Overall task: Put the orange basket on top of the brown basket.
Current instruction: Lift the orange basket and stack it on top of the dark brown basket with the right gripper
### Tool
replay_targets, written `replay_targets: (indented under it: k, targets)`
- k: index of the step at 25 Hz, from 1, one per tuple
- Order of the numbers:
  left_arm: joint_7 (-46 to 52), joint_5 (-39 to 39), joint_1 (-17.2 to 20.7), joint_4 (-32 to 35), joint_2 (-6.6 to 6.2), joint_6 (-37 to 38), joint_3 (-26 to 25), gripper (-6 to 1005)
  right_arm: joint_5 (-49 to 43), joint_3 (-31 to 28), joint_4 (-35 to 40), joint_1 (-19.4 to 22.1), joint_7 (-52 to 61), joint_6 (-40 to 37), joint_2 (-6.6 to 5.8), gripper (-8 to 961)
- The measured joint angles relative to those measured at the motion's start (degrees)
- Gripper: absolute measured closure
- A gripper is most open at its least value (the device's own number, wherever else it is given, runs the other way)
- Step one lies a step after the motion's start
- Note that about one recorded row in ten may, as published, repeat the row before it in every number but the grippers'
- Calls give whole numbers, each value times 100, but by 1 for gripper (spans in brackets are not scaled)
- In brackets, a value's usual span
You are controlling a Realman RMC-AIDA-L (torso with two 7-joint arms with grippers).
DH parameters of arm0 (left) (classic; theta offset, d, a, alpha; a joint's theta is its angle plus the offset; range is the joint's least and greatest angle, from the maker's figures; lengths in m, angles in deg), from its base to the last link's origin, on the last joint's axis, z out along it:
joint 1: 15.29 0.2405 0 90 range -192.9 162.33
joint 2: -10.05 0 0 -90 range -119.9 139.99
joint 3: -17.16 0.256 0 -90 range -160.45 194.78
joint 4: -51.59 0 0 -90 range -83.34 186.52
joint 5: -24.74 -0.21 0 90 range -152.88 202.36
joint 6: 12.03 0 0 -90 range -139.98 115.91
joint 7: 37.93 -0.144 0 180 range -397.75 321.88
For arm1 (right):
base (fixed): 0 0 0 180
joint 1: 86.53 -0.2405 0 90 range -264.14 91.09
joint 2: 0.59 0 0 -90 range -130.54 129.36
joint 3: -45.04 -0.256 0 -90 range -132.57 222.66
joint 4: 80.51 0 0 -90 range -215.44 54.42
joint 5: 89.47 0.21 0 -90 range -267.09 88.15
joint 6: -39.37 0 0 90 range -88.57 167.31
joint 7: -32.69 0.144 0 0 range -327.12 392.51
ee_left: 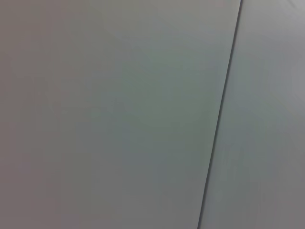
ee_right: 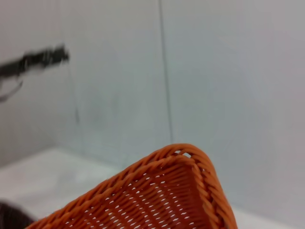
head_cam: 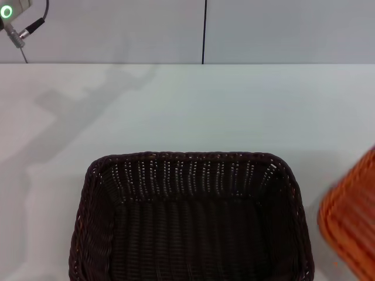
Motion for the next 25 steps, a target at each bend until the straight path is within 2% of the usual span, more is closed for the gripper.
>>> replay_targets:
  k: [3, 5, 9, 14, 16, 25]
  targets:
    - [0, -1, 20, 1, -8, 0, -2, 170, 525, -19, -216, 107, 7, 207, 109, 800]
    - [0, -4, 30, 1, -10, 0, -1, 170, 780, -40, -280, 142, 6, 354, 248, 800]
    - [0, -8, 64, 0, -26, 0, 0, 170, 1397, -76, -392, 178, 2, 676, 609, 799]
    - [0, -23, 75, 39, -45, 0, 1, 170, 2025, -34, -661, 126, -51, 733, 944, 799]
    - [0, -35, 81, 38, -52, 0, 1, 170, 2102, -8, -721, 63, -71, 723, 1080, 799]
    - [0, -52, 91, 60, -64, 0, 2, 170, 2153, -36, -809, -180, -342, 720, 1863, 798]
